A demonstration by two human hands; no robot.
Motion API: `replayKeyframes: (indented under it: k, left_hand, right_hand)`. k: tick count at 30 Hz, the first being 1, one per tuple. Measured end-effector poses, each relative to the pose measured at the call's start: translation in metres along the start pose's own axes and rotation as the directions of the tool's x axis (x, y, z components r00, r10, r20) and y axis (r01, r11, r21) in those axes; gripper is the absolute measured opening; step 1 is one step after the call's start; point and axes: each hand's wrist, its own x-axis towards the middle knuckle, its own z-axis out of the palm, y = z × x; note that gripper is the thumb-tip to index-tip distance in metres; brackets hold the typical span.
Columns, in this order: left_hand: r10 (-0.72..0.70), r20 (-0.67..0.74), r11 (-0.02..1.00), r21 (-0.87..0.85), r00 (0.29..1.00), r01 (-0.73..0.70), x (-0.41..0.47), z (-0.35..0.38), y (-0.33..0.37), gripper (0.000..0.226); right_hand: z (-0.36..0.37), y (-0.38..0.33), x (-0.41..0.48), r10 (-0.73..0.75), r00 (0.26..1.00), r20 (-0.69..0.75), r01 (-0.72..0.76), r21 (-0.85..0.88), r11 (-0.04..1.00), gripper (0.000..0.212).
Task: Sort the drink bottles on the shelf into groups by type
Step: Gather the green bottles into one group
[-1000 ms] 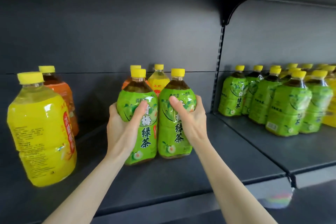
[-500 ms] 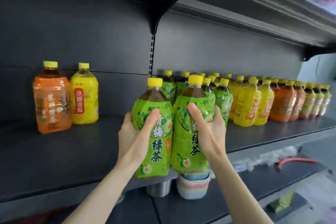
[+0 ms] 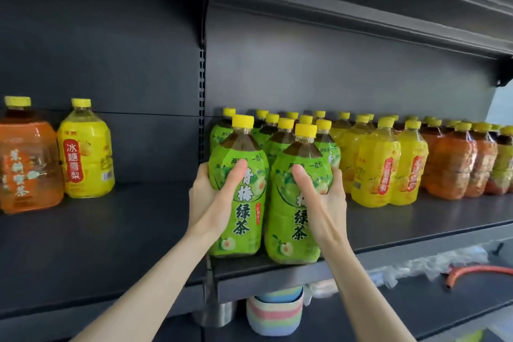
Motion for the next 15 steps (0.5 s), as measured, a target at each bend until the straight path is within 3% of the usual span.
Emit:
replayKeyframes:
  k: [7,11,15]
  left_hand:
    - [-0.008,-0.084,0.999,0.041,0.996,0.012,0.023,0.019,-0.023,0.045]
    - [0.002,-0.103,0.996,0.084,0.995,0.006,0.025,0.023,-0.029,0.053]
    - [-0.018,-0.107,0.994,0.105,0.994,0.029,0.018,0.028,-0.027,0.070]
  right_hand:
    - [-0.008,0.023,0.033,-0.039,0.998,0.055,0.037,0.032,0.999,0.097]
    - [-0.014,0.027,0.041,-0.072,0.992,0.101,0.066,0.061,0.996,0.076]
    - [-0.015,0.025,0.045,-0.050,0.989,0.137,0.047,0.022,0.999,0.075]
